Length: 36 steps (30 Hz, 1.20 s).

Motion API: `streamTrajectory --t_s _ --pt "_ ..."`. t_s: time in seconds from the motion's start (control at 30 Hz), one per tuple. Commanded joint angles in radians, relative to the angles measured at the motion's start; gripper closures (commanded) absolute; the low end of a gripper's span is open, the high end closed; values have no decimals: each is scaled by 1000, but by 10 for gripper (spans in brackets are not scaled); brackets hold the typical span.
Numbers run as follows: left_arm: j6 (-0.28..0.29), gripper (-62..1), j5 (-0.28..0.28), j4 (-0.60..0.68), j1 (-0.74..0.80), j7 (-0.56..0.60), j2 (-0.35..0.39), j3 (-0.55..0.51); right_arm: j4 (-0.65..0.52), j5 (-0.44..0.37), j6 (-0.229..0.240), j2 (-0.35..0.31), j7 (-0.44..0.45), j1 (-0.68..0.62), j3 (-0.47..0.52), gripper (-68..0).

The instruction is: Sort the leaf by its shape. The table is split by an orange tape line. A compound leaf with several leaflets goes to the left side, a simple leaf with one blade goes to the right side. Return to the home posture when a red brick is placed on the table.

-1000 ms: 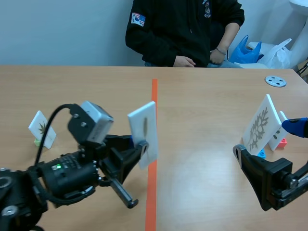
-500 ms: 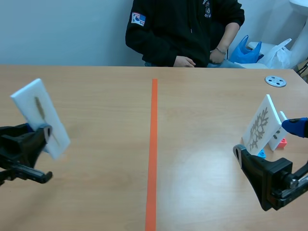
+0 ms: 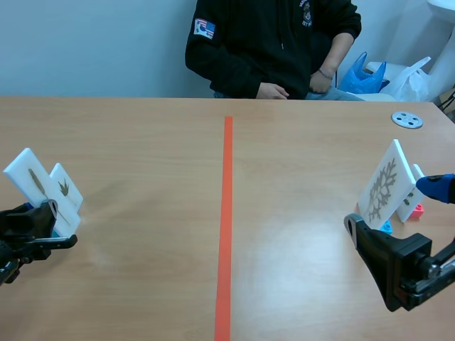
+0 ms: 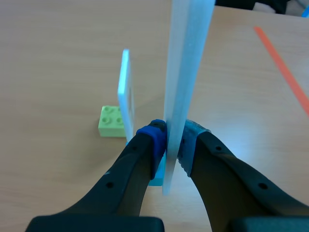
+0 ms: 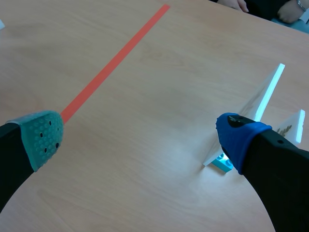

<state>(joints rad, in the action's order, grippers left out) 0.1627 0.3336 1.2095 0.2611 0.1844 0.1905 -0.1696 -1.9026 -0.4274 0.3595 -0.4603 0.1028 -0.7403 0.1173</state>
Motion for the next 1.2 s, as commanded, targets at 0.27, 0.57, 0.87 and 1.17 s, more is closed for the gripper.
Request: streamTrajectory --t_s 0.27,0.57,0.87,1.17 --pt "-5 -61 3 -148 -87 84 -7 0 -19 -3 0 -11 0 11 7 -679" --pt "-4 -508 3 -142 -87 114 -7 -4 -19 -3 0 -11 0 11 7 -679" --pt "-1 -623 9 105 -40 71 5 -49 -19 -3 -1 -11 0 11 7 -679" --pt "66 -623 15 552 153 -81 61 -68 -19 -3 -1 -11 0 12 7 -679"
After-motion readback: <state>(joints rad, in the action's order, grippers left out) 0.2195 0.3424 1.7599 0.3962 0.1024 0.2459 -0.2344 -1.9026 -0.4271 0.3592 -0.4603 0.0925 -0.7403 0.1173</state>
